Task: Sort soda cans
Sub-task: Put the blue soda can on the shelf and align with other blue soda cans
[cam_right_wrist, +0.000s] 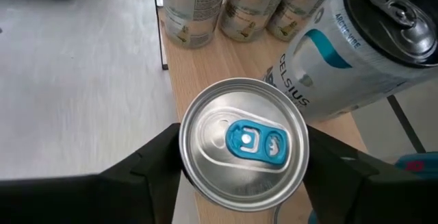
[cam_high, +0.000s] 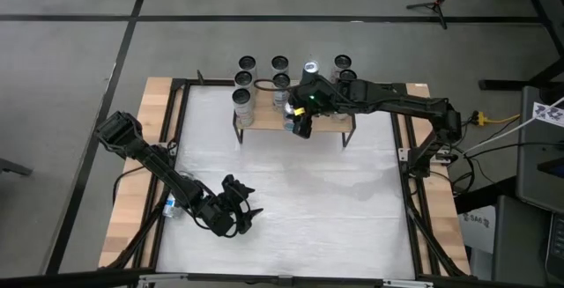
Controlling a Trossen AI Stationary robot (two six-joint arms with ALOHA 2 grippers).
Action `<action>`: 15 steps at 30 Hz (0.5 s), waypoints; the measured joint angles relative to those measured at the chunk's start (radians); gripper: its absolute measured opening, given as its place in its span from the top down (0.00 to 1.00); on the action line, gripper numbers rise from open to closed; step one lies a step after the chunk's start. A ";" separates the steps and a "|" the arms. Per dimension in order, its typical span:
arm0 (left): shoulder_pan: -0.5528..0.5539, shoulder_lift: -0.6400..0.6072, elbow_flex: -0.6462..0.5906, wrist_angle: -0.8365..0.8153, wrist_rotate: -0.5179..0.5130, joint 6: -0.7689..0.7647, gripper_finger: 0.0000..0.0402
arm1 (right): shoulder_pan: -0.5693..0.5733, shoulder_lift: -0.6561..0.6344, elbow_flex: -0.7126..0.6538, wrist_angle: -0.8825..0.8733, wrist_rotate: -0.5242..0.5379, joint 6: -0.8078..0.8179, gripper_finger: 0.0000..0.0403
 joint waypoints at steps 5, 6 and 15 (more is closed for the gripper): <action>0.000 0.000 0.000 0.000 0.000 0.000 0.17 | -0.008 -0.012 0.000 -0.020 -0.010 -0.001 0.40; 0.000 0.000 0.000 0.000 0.000 0.000 0.17 | -0.011 -0.018 0.000 -0.030 -0.022 -0.002 0.40; 0.000 0.000 0.000 0.001 0.000 0.000 0.17 | -0.075 -0.044 0.000 -0.124 -0.114 -0.002 0.40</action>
